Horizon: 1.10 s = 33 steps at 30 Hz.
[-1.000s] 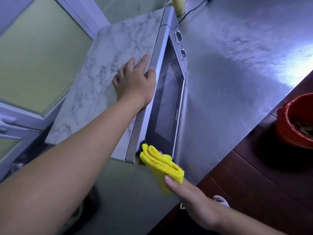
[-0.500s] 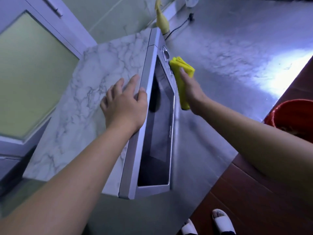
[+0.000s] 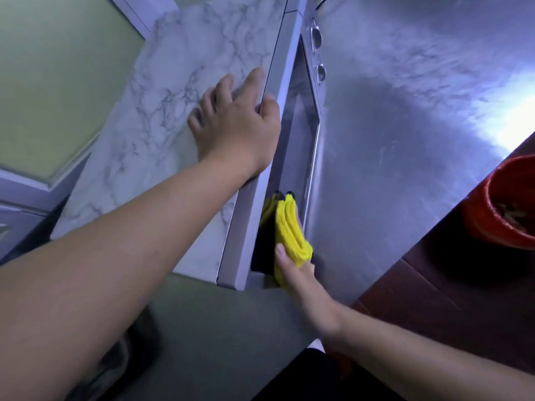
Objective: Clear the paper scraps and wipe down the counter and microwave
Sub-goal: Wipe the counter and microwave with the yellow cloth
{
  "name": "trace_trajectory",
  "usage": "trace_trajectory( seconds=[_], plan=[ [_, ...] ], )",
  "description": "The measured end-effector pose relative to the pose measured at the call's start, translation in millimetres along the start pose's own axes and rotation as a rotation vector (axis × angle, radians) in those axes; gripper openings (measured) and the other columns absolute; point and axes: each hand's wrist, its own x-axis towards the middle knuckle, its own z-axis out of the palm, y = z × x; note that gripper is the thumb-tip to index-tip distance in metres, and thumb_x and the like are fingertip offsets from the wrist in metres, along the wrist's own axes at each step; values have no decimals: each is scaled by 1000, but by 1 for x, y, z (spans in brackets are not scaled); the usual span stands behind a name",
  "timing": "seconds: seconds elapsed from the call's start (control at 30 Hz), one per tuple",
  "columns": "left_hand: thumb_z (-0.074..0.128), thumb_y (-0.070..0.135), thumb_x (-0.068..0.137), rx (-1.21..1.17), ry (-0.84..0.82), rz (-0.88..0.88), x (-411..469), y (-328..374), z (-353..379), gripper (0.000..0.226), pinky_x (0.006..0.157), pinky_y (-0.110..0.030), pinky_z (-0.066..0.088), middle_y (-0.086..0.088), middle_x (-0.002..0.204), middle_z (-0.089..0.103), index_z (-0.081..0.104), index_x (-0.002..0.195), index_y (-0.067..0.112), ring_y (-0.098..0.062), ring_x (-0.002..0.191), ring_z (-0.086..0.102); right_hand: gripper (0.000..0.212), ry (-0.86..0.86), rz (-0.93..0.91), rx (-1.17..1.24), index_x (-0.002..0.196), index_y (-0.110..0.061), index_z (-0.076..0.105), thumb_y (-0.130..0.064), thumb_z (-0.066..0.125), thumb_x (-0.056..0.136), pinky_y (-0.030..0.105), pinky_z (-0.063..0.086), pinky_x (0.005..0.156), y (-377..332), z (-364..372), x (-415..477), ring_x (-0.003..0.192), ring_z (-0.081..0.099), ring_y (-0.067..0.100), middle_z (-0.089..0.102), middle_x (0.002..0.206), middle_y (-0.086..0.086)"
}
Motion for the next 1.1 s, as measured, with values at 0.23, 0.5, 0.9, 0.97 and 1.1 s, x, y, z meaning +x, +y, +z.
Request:
trace_trajectory(
  seconds=[0.23,0.5,0.9,0.97,1.1],
  plan=[
    [30,50,98,-12,-11,-6,-2,-1,-1,49,118,-46,10,4,160,25,31,146,51,-23,146,19,48,5,303,528,112,-40,75,-68,68,74,40,60,87,-15,-67,-11,111,70,20,71,125,0],
    [31,51,98,-23,1,5,-1,-2,-1,49,118,-47,9,5,160,25,30,147,51,-22,147,18,44,266,-443,-165,148,-8,44,-23,37,107,25,17,123,-89,-105,197,144,28,0,32,159,-1],
    [30,51,98,0,4,14,-2,-4,5,50,118,-47,7,4,161,22,25,147,52,-21,148,14,84,240,-139,76,155,-28,35,-73,50,84,45,20,124,-3,-106,245,148,31,11,37,159,-9],
    [30,50,98,0,4,14,-1,-3,4,49,117,-47,7,4,161,22,25,147,52,-22,148,14,86,216,-109,108,155,-30,34,-74,52,83,45,19,125,10,-100,226,148,31,10,36,159,-11],
    [30,50,98,-4,-3,8,1,-3,3,49,117,-47,7,4,160,23,27,146,52,-21,147,15,88,188,-7,175,155,-32,33,-74,56,81,45,21,124,35,-74,158,146,34,11,38,159,-10]
  ],
)
